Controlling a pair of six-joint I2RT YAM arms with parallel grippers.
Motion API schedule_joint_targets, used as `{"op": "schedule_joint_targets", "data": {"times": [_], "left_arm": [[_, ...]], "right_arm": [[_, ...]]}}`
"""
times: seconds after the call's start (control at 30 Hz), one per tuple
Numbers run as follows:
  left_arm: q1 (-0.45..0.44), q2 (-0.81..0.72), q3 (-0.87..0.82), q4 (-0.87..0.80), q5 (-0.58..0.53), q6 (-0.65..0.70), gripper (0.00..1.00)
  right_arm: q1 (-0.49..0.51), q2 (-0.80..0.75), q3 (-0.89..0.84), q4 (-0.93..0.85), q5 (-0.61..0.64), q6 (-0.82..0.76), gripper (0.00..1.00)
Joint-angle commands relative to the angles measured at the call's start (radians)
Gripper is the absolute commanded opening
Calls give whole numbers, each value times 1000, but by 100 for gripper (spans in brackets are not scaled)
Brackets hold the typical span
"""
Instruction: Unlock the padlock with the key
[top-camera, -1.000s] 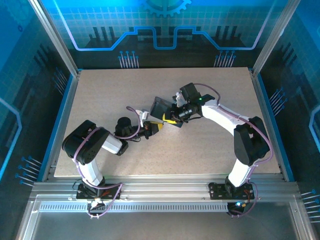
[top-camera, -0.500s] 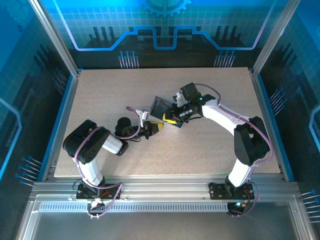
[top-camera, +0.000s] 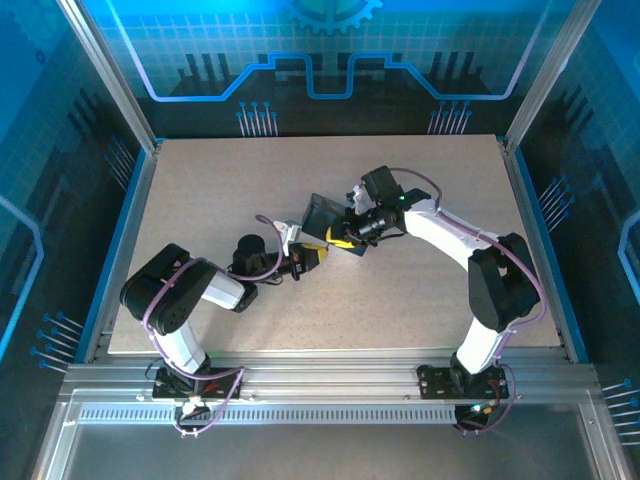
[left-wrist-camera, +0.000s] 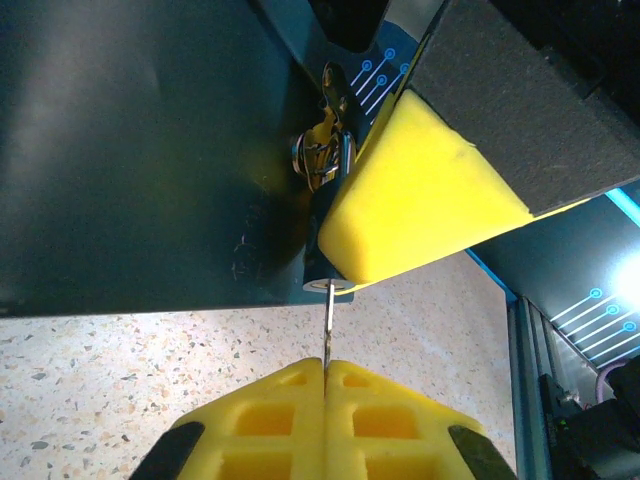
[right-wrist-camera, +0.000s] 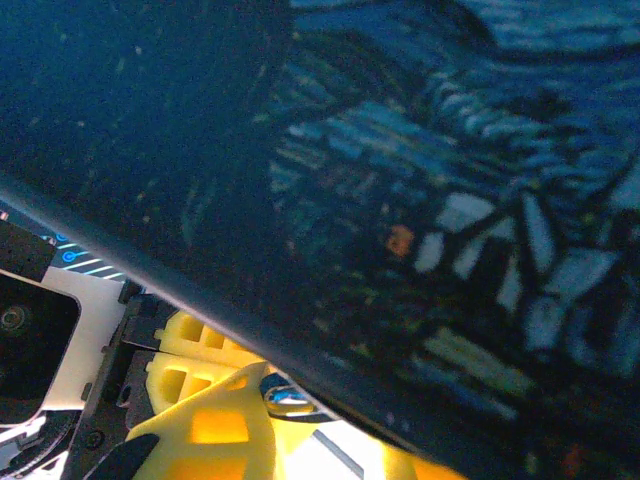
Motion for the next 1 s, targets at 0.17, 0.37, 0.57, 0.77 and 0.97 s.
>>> {"op": "schedule_joint_targets", "data": {"times": [0.17, 0.37, 0.57, 0.77, 0.97], "left_arm": [[1, -47, 30, 4, -19, -6, 0], [18, -17, 60, 126, 31, -123, 0], [23, 12, 96, 172, 64, -201, 0], [20, 18, 113, 160, 56, -206, 0], [-11, 45, 118, 167, 7, -209, 0]], "right_arm": [[-5, -42, -6, -30, -74, -24, 0], [-4, -42, -15, -46, -56, -33, 0], [5, -36, -12, -66, -52, -61, 0], [7, -36, -17, -54, -75, -59, 0], [17, -46, -33, -14, -81, -35, 0]]}}
